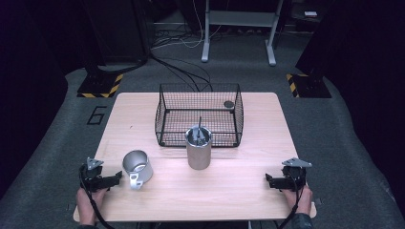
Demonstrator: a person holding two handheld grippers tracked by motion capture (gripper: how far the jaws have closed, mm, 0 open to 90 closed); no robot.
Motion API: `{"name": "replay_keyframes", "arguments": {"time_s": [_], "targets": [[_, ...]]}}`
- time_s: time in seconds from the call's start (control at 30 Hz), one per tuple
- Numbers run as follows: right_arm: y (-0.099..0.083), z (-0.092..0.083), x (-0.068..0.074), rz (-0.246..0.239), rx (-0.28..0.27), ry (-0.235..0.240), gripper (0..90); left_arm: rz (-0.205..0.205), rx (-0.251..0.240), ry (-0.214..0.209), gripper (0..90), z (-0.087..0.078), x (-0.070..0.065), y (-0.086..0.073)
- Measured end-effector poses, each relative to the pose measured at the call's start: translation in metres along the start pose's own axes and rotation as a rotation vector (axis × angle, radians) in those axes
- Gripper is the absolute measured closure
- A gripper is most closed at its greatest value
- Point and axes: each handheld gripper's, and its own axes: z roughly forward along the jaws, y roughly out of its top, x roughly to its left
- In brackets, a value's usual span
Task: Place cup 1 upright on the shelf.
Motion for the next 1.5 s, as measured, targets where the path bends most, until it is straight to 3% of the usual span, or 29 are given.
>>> {"name": "replay_keyframes", "arguments": {"time_s": [0.17,0.37,0.43,0.53,0.83,0.93,1.23,1.5], "targets": [[-0.002,-0.003,0.004,-0.010,-0.015,-0.041,0.6,-0.001,-0.008,-0.006,4.0,0.001,-0.001,0.000],[-0.001,-0.006,0.000,0.023,-0.018,-0.014,0.0,0.013,0.007,-0.013,3.9,0.000,0.000,0.001],[-0.004,-0.010,0.000,0.062,-0.027,0.008,0.0,0.012,0.006,-0.012,3.9,0.000,0.000,0.000],[-0.004,-0.014,0.000,0.061,-0.031,0.019,0.0,0.012,0.006,-0.013,3.9,0.000,0.000,0.001],[0.011,-0.032,0.016,0.028,-0.039,0.050,0.2,0.011,0.006,-0.012,4.0,0.000,0.000,0.000],[0.020,-0.035,0.027,-0.013,-0.040,0.067,0.2,0.007,0.003,-0.011,4.0,0.000,-0.001,0.000],[0.043,-0.042,0.051,-0.030,-0.059,0.141,0.6,0.003,-0.004,-0.014,4.7,0.000,-0.001,0.000],[0.056,-0.042,0.072,-0.095,-0.049,0.207,0.5,0.002,-0.004,-0.014,4.6,0.000,-0.001,0.000]]}}
